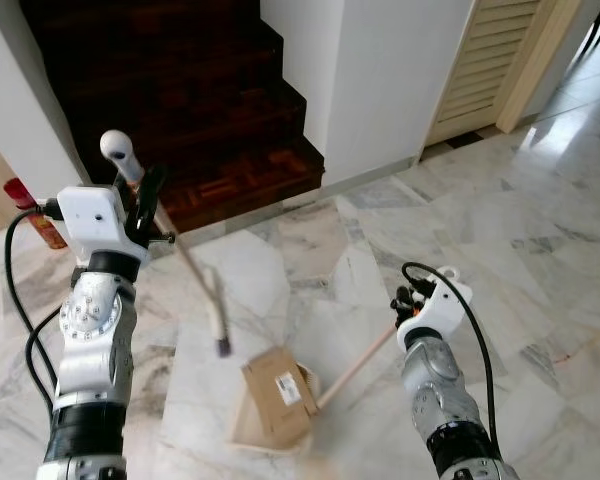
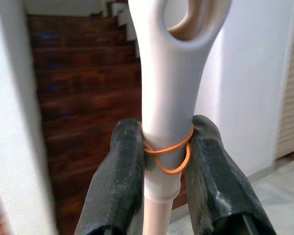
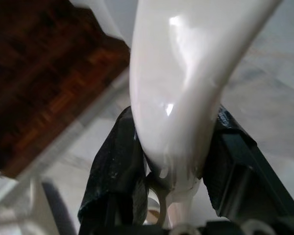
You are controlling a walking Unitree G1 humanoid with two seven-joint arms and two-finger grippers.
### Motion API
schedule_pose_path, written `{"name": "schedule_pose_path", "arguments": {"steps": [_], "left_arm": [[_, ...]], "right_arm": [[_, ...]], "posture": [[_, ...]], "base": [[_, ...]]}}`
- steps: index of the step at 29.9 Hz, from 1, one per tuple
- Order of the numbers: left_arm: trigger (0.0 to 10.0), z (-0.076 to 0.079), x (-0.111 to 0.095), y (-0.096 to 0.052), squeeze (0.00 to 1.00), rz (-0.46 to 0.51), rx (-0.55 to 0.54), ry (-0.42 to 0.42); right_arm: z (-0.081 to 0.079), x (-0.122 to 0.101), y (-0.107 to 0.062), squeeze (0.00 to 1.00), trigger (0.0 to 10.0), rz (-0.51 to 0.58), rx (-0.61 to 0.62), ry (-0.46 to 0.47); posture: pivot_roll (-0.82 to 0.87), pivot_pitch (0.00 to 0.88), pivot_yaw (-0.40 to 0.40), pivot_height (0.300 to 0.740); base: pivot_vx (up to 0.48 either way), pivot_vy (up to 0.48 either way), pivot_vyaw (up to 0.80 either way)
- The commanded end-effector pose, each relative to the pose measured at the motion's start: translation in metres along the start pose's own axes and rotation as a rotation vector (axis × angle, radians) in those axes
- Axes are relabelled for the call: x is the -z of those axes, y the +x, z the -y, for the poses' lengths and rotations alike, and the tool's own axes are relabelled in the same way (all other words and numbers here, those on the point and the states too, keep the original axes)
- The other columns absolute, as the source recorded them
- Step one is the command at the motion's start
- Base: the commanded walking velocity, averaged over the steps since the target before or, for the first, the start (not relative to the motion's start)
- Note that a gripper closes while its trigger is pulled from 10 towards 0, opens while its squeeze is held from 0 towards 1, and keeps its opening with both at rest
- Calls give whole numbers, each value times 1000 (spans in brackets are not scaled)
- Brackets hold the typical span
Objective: Sweep floor
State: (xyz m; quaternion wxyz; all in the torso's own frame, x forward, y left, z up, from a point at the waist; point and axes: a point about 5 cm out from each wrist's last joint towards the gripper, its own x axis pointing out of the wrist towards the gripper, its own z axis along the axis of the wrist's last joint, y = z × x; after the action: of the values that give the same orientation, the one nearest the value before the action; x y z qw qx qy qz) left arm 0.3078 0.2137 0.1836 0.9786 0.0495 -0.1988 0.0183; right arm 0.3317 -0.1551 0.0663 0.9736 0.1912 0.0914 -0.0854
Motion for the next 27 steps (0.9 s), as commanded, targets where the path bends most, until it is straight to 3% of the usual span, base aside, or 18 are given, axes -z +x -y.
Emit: {"name": "schedule_pose_path", "arguments": {"steps": [1,8,14,27], "left_arm": [[10000,11,5,-4,0,-14,17,-6],[10000,20,18,-13,0,-61,-18,-36],[10000,22,17,-11,0,-55,-28,-44],[10000,27,17,-9,0,-50,-18,-49]], "right_arm": [[-7,-15,3,0,10000,76,-33,22],[-7,-23,4,0,10000,132,-59,12],[1,-21,2,0,10000,138,-44,9],[0,-17,2,0,10000,129,-43,11]], "posture": [[90,0,0,740],[85,0,9,740],[86,0,16,740],[83,0,24,740]], "base": [[0,0,0],[0,0,78],[0,0,744],[0,0,794]]}}
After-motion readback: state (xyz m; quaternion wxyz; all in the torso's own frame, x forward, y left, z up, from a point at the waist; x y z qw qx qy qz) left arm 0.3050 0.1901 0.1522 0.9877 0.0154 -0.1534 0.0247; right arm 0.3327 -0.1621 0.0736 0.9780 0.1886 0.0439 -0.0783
